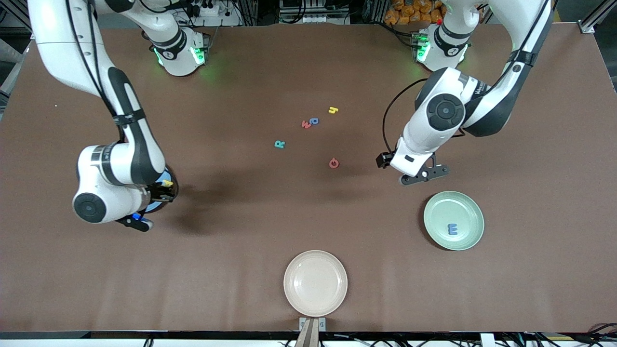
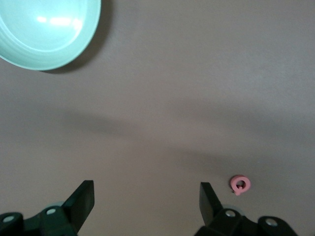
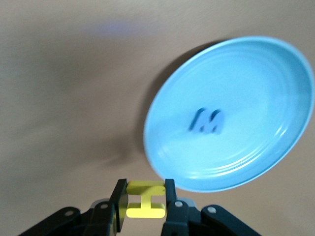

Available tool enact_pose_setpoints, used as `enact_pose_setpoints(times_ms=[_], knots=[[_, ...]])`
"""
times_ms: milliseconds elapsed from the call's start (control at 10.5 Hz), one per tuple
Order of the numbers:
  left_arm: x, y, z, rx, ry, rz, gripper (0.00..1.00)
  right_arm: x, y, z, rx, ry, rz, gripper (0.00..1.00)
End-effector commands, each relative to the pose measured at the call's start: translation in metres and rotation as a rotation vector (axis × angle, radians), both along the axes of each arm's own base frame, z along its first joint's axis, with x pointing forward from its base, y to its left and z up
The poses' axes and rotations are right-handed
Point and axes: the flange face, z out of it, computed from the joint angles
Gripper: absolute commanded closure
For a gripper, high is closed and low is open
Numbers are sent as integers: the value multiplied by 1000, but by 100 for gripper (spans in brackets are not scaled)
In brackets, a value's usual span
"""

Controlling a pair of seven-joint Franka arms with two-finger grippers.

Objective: Sort uppercase to blue plate, lowercase to green plate
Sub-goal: 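Carry the yellow H to the blue plate with the right gripper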

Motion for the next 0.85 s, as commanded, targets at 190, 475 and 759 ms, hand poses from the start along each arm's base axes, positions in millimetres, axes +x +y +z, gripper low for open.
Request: enact_pose_setpoints(times_ms=[190, 475, 759], knots=[[-50, -58, -32, -26, -8, 58, 6, -5, -35, -10, -7, -4, 74, 55], [-93, -111, -55, -38, -5, 98, 6, -6, -31, -6, -2, -1, 92, 0], [-134, -157, -70, -54, 7, 132, 6, -8, -15, 25, 1, 14, 92, 0]])
